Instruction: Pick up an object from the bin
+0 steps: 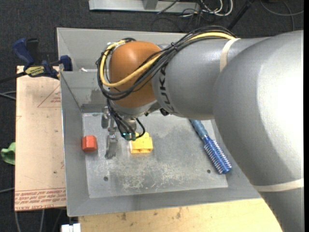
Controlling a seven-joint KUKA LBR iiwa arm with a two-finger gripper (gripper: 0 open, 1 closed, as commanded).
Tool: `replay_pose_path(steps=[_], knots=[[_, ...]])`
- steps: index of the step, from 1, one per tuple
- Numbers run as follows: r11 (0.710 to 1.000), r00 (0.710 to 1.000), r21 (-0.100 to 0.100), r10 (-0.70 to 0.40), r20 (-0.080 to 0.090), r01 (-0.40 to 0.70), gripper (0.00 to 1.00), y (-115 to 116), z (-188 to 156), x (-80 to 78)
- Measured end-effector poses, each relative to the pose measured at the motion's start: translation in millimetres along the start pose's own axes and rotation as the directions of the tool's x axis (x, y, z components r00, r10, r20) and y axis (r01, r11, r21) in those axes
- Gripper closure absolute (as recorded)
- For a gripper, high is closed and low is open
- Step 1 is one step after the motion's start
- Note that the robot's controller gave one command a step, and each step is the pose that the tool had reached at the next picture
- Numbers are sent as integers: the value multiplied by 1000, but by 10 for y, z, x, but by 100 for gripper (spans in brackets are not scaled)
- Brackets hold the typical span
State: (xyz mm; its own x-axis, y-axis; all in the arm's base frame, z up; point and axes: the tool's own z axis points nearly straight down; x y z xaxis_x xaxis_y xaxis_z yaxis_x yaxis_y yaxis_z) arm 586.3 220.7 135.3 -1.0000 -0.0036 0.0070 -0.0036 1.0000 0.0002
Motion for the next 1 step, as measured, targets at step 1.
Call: replay_pose_path(steps=[1], knots=[[969, 969, 0, -248, 5, 248, 0, 269, 679, -163]])
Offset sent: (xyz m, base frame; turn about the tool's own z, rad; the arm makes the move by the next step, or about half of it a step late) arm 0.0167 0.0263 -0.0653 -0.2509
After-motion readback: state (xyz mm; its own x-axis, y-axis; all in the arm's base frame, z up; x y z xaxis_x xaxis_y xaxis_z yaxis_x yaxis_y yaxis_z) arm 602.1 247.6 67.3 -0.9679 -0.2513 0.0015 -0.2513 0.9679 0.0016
